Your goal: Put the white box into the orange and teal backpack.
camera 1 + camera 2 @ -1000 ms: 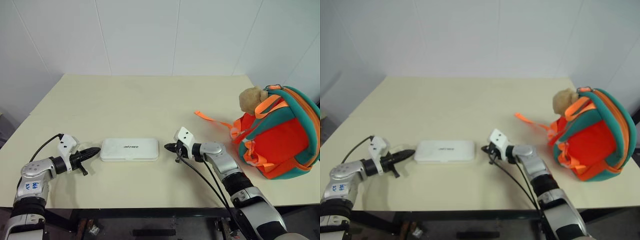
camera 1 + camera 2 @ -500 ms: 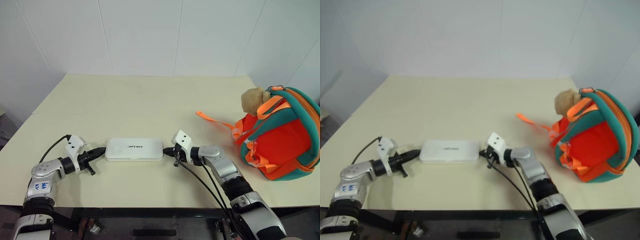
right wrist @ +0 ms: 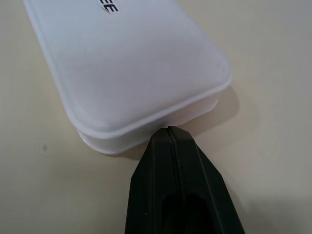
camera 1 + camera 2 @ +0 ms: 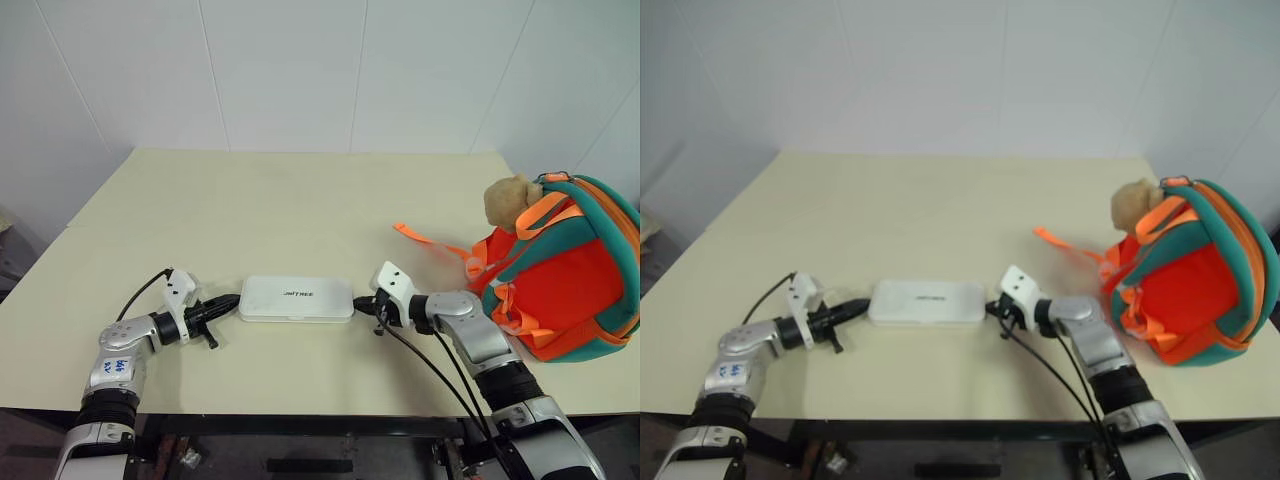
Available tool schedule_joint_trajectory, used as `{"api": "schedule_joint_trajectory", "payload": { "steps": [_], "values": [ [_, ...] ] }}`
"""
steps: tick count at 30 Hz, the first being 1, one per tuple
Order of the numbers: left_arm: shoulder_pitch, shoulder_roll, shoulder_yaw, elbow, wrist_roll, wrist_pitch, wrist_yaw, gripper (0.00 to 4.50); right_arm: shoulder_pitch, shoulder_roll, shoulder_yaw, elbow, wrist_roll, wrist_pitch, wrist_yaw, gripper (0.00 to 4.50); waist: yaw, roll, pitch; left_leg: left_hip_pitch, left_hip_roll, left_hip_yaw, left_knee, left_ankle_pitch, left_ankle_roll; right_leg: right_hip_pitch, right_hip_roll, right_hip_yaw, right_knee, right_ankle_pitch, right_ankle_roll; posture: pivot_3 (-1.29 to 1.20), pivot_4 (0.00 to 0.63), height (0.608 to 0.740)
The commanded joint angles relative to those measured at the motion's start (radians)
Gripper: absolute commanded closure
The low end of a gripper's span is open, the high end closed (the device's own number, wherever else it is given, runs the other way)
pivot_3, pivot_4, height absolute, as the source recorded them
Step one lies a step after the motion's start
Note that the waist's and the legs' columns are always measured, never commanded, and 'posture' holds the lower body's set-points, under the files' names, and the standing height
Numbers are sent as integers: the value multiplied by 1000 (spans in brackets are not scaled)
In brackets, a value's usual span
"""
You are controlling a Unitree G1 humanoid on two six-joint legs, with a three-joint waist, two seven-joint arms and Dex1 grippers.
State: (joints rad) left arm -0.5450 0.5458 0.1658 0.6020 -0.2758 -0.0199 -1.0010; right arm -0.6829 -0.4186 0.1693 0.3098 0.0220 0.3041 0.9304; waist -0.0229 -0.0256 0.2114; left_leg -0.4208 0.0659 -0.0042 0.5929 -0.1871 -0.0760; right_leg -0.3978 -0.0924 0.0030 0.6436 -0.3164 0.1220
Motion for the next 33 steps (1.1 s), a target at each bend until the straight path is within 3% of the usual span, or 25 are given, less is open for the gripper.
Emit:
{"api": "schedule_joint_trajectory", "payload": {
  "steps": [1, 12, 17, 21, 22, 25, 33],
  "values": [
    [-12, -28, -45, -56, -5, 3, -39, 4477, 21, -21, -2, -68, 30, 14, 28, 4500, 0, 0, 0, 0, 0, 0, 0, 0, 0, 0, 0, 0, 0, 0, 0, 0, 150, 740],
    [-7, -46, -65, -46, 1, -2, -51, 4477, 70, -100, -28, -151, 63, 65, 57, 4500, 0, 0, 0, 0, 0, 0, 0, 0, 0, 0, 0, 0, -1, 0, 0, 0, 150, 740],
    [3, 18, -31, -78, -15, 17, -59, 4477, 70, -104, -33, -186, 90, 102, 70, 4500, -3, 0, 0, 0, 0, 0, 0, 0, 0, 0, 0, 1, -1, 0, 0, 0, 150, 740],
    [51, 115, -14, -195, -72, 164, -139, 4477, 66, -134, -49, -197, 114, 143, 88, 4500, -9, 0, 0, 0, 0, 0, -1, 0, 0, 0, 0, 1, -1, 0, 0, 0, 150, 740],
    [69, 148, 2, -224, -91, 216, -147, 4498, 66, -151, -56, -197, 120, 151, 99, 4332, -8, 0, 0, 0, 0, 0, -1, 0, 0, 0, 0, 1, -2, 0, 0, 0, 150, 740],
    [112, 211, 32, -276, -127, 297, -166, 3872, 65, -191, -68, -198, 136, 163, 114, 3609, -6, 0, 0, 0, 0, 1, -2, -1, 1, 0, 0, 1, -4, 0, 0, 0, 150, 740],
    [122, 308, 131, -260, -269, 526, -230, 1341, 34, -283, -135, -201, 246, 306, 179, 780, -4, 0, 0, -1, 0, 1, -2, -2, 2, 0, 0, 1, -7, 0, 0, 0, 150, 740]
  ]
}}
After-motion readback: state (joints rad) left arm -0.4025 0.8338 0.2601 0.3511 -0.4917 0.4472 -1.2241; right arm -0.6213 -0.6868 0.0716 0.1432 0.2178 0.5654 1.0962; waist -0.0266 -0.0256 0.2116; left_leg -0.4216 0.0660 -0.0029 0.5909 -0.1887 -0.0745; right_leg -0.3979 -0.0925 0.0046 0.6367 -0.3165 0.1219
